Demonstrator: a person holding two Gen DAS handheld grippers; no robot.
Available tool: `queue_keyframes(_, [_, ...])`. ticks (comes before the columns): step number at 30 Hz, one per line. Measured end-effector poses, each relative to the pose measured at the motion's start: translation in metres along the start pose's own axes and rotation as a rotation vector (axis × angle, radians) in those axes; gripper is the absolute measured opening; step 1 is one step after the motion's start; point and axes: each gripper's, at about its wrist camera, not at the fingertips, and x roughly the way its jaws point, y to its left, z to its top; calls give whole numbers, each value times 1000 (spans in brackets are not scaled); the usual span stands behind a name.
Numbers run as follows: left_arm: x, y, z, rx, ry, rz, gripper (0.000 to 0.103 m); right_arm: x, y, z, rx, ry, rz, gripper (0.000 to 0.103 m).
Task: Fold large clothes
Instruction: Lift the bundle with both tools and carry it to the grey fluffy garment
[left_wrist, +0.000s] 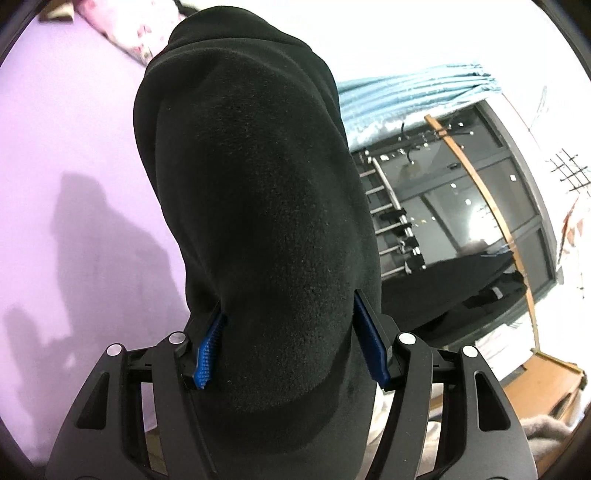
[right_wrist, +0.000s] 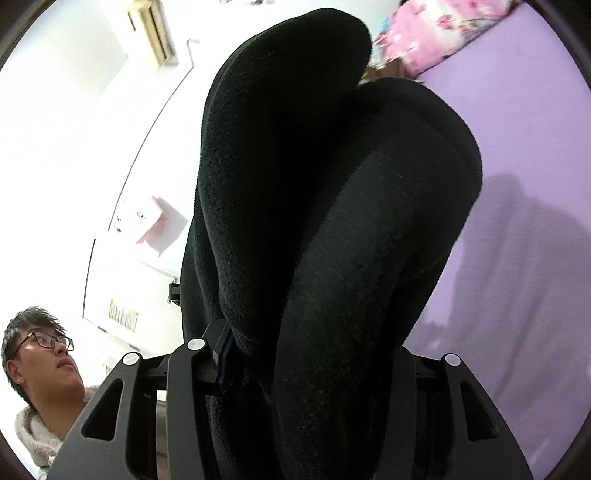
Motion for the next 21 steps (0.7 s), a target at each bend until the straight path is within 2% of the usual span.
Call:
queue_keyframes(6, [-97,-12,8,-4,-112,37,60,115,44,64,-57,82,35,47])
queue_keyframes(8, [-125,-10,10,-9,-144,51,60,137,49,82,-67,109,42,47])
queue_keyframes(11, [-171,-4,10,-23,-203,72,60,198,60,109,-89,165,59,47])
queue_keyframes(17, [-266,23,-5,-69,-335,121,60,328,66,153,-112,288,104,48])
queue_keyframes(21, [-312,40,-20,-117,-410,149,61,412,61,179,-106,366,131,48])
